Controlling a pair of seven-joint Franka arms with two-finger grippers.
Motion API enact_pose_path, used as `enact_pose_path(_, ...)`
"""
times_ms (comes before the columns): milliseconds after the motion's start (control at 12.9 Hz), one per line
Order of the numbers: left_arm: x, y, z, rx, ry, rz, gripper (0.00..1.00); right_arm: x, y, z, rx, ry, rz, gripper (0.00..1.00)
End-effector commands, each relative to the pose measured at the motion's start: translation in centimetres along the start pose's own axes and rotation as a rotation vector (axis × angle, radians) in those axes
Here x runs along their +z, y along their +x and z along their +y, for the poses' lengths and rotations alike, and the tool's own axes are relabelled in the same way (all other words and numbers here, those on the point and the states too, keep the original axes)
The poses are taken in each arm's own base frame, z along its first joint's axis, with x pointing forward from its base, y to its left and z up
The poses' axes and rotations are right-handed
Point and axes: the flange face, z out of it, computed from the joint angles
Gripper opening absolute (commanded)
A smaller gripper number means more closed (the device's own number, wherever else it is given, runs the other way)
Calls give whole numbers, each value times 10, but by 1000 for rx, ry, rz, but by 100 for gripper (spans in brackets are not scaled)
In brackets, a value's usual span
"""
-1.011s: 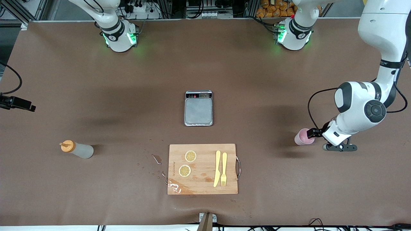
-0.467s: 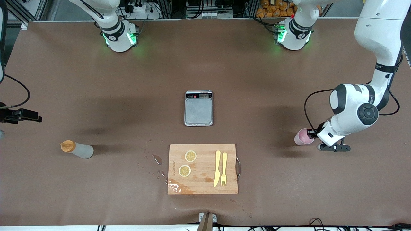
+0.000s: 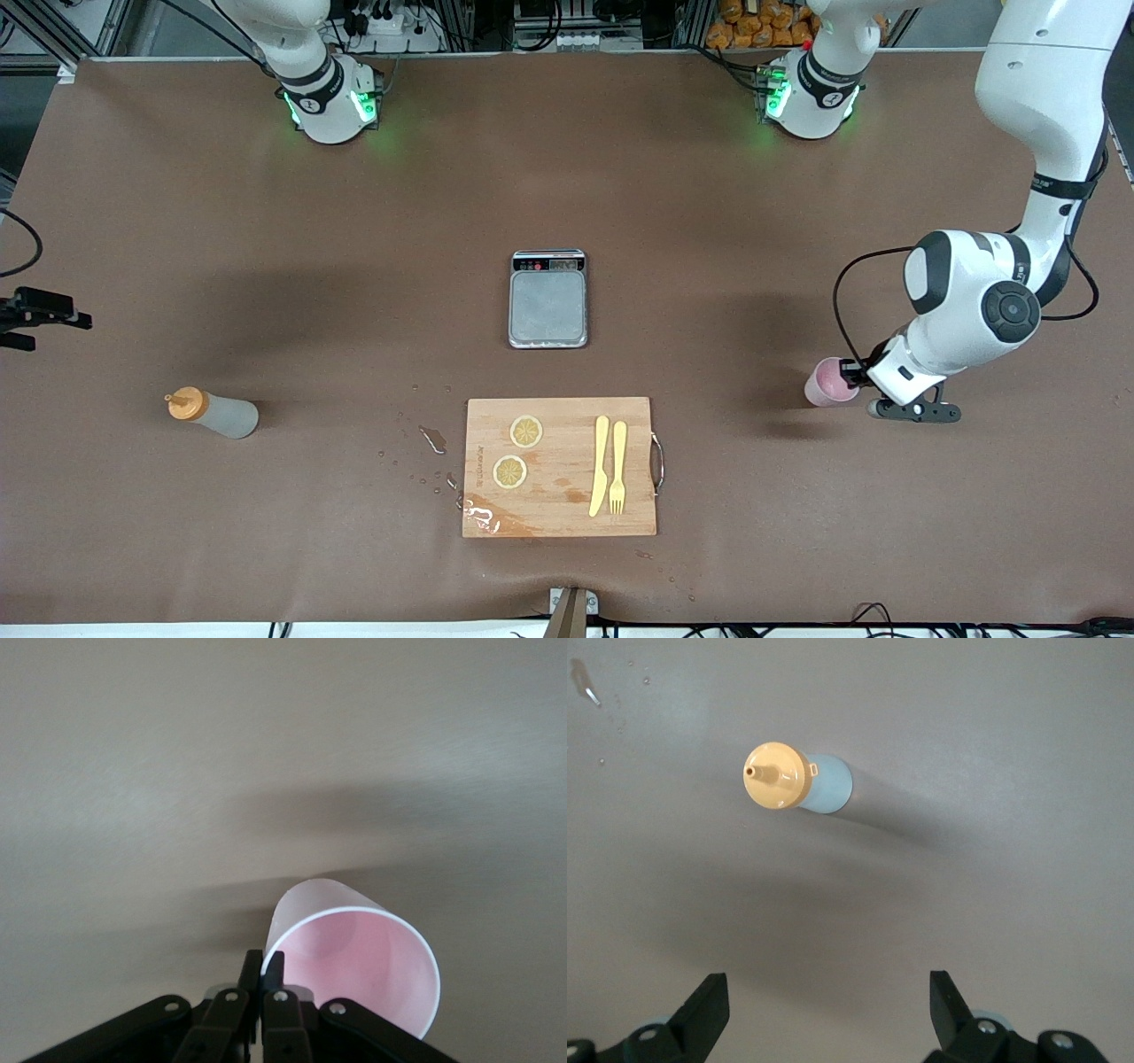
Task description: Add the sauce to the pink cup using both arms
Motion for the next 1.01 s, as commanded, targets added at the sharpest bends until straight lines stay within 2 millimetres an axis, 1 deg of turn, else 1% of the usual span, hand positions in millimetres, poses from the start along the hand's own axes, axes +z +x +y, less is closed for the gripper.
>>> enact_pose_path(0,-41,-6,39,26,-26,-10,0,2,-9,15,-126,60,25,100)
enact_pose_path(78,-49,-9,57,29,-32,-18,0,6,-7,15,-166,81,42,100)
enact_pose_path(156,-52,-14,79,13,-39,-41,0,18,-4,18,-199,109,51,100)
enact_pose_path(311,-57,-24,136,-50,-57,-54,0,37,4,20,-298,164,98,100)
enact_pose_path(467,-63,-34,181,-95,-73,-64,0,58,6,30,-400,193,118,100)
enact_pose_path(544,-63,-40,203,-107,-79,-71,0,63,5,36,-427,198,136,100)
enact_pose_path(622,-62,-48,227,-126,-79,-78,0,66,2,43,-432,198,158,100)
enact_pose_path(700,-59,-59,258,-140,-75,-88,0,67,0,47,-442,195,167,100)
enact_pose_path(778,-59,-69,288,-162,-73,-91,0,67,0,47,-449,196,167,100)
enact_pose_path(933,-55,-82,329,-204,-64,-93,0,68,0,47,-451,197,170,100)
